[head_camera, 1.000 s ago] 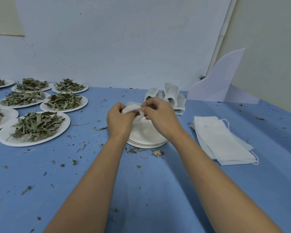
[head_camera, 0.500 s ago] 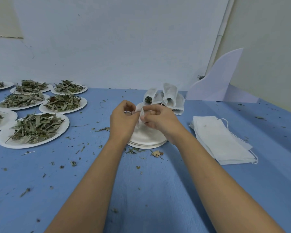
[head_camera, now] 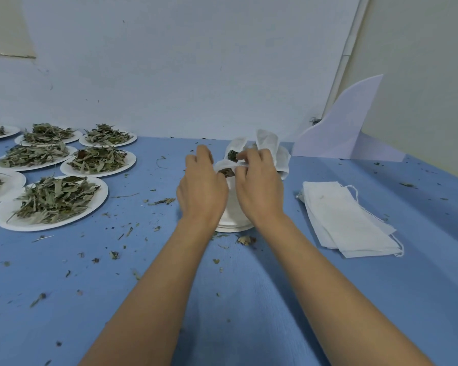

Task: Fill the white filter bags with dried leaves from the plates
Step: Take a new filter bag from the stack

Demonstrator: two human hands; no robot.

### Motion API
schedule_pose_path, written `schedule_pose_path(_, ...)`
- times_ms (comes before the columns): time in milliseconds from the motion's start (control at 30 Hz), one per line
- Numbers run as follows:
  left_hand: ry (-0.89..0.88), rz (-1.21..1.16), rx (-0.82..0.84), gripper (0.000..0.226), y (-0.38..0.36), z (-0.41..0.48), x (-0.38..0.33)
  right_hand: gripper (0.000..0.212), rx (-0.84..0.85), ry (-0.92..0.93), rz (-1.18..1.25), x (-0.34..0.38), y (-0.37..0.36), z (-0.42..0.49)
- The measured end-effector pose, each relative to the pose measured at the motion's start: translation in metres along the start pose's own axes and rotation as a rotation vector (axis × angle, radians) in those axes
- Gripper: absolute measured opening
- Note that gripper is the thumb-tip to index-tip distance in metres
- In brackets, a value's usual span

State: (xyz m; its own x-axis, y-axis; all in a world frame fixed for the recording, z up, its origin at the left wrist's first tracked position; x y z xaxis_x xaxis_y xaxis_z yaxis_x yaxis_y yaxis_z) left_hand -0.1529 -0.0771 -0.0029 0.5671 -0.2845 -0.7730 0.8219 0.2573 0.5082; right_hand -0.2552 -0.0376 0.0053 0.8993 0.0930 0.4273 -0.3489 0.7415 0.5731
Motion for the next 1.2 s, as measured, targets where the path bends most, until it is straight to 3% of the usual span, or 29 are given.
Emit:
schedule_pose_path(133,0.208,-0.367,0.227,0.032,-0.005,0.009,0.011,0.039,0.101,-0.182,0.318,-0.015,-0.004,0.0)
schedule_pose_path(233,0.22,-0.519,0.266,0.038,-0.007,0.008,0.009,0.047,0.133,-0.223,0.486,-0.007,-0.007,-0.002)
schedule_pose_path(367,0.175,-0.697,0.29,0.044,-0.006,0.008,0.002,0.046,0.046,-0.221,0.506,-0.01,-0.001,0.004)
schedule_pose_path(467,0.161,-0.887,0.307,0.048,-0.003,0.018,-0.014,0.044,-0.078,-0.275,0.675,-0.011,0.007,0.015)
schedule_pose_path(567,0.069,-0.911,0.338,0.046,-0.006,0.043,-0.04,0.046,-0.22,-0.227,0.684,-0.013,0.02,0.045)
schedule_pose_path(667,-0.033,-0.78,0.271,0.042,-0.017,0.072,-0.062,0.046,-0.212,-0.101,0.564,-0.02,0.021,0.079)
schedule_pose_path(800,-0.108,-0.339,0.096,0.04,-0.05,0.104,-0.063,0.051,-0.034,0.119,0.281,-0.044,0.005,0.107)
schedule_pose_path(867,-0.131,-0.014,0.18,0.041,-0.076,0.115,-0.054,0.059,0.142,0.118,0.076,-0.068,-0.013,0.114)
schedule_pose_path(1000,-0.149,0.552,0.527,0.051,-0.116,0.119,-0.023,0.059,0.606,0.102,-0.681,-0.104,-0.042,0.1)
schedule_pose_path(1100,-0.145,0.619,0.635,0.054,-0.125,0.118,-0.014,0.056,0.607,0.143,-0.739,-0.104,-0.046,0.09)
schedule_pose_path(1200,-0.058,0.419,0.649,0.057,-0.117,0.112,-0.02,0.058,0.502,0.049,-0.58,-0.094,-0.038,0.09)
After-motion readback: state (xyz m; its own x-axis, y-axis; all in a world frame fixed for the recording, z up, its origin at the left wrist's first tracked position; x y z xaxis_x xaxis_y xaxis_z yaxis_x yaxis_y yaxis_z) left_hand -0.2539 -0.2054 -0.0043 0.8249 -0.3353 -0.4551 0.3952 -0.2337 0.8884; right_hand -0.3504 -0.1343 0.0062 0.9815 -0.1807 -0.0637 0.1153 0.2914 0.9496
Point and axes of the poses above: each hand's wrist, its own z-axis towards the middle knuckle, its own y-axis out of the back of the hand, x = y × z, the point moved 4 cm from there along z, towards the middle knuckle, and after that the axes turned 11 degrees about y, right-handed, at the moved point
